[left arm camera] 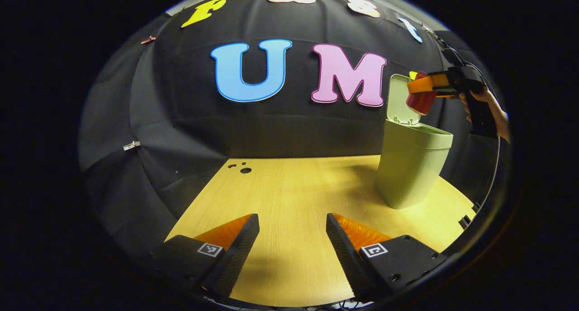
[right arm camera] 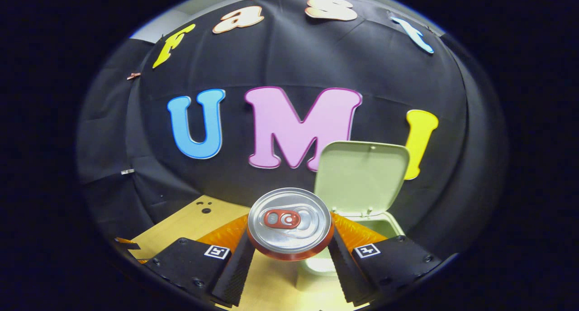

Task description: Press the lid of the desktop garbage bin to open it, pick up the crumpled paper on the desktop and throw it into the bin, then pick up the pop can on the desktop and drop it into the bin, and finally close the garbage bin lid.

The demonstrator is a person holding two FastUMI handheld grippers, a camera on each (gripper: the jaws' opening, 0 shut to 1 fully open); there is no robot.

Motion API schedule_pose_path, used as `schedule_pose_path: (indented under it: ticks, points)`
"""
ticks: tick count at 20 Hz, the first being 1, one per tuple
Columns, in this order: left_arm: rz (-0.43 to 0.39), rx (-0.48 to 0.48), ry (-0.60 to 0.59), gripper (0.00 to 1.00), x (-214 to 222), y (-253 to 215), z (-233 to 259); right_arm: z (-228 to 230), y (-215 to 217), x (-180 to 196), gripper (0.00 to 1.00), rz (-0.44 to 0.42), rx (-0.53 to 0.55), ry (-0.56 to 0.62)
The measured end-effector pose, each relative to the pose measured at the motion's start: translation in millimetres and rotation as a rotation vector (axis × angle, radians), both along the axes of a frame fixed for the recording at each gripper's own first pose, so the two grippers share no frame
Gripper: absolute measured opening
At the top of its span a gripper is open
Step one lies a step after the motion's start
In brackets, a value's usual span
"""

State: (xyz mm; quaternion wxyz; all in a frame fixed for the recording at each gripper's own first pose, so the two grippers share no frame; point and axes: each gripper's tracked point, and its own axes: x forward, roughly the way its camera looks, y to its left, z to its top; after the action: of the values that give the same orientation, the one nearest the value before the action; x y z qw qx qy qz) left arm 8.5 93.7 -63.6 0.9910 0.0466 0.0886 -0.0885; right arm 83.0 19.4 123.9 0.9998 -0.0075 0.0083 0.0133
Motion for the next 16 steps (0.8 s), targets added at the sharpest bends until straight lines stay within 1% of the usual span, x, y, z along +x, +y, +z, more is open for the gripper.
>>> schedule_pose_path:
  ticks: [2,4,7,9,12,13,14,16]
  points:
    - [0.010,0.006,0.001,0.95,3.4,-1.5,2.6,0.1,-19.5,6.0,0.84,-0.019,0.014,-0.003]
    - [0.045,0.013,0.013,0.96,6.4,0.9,2.3,-6.5,-36.5,15.6,0.84,-0.033,0.027,0.013]
    - [0.099,-0.038,0.026,0.95,6.2,-2.8,2.3,-20.5,-56.0,32.5,0.84,-0.043,0.019,0.029]
    - [0.125,-0.076,0.063,0.96,1.5,-11.8,-7.4,-34.2,-67.6,39.7,0.84,-0.039,0.030,0.051]
    - [0.136,-0.117,0.081,0.96,-2.0,-32.0,-10.6,-54.5,-79.3,50.5,0.84,-0.028,0.027,0.087]
    - [0.139,-0.123,0.087,0.99,-3.1,-38.8,-11.5,-57.7,-83.6,52.9,0.84,-0.023,0.029,0.092]
    - [0.146,-0.124,0.093,0.96,-4.2,-43.5,-13.0,-61.4,-85.3,55.0,0.84,-0.013,0.034,0.098]
    - [0.164,-0.119,0.096,0.96,-4.2,-51.9,-12.5,-69.9,-88.3,58.1,0.84,0.003,0.043,0.116]
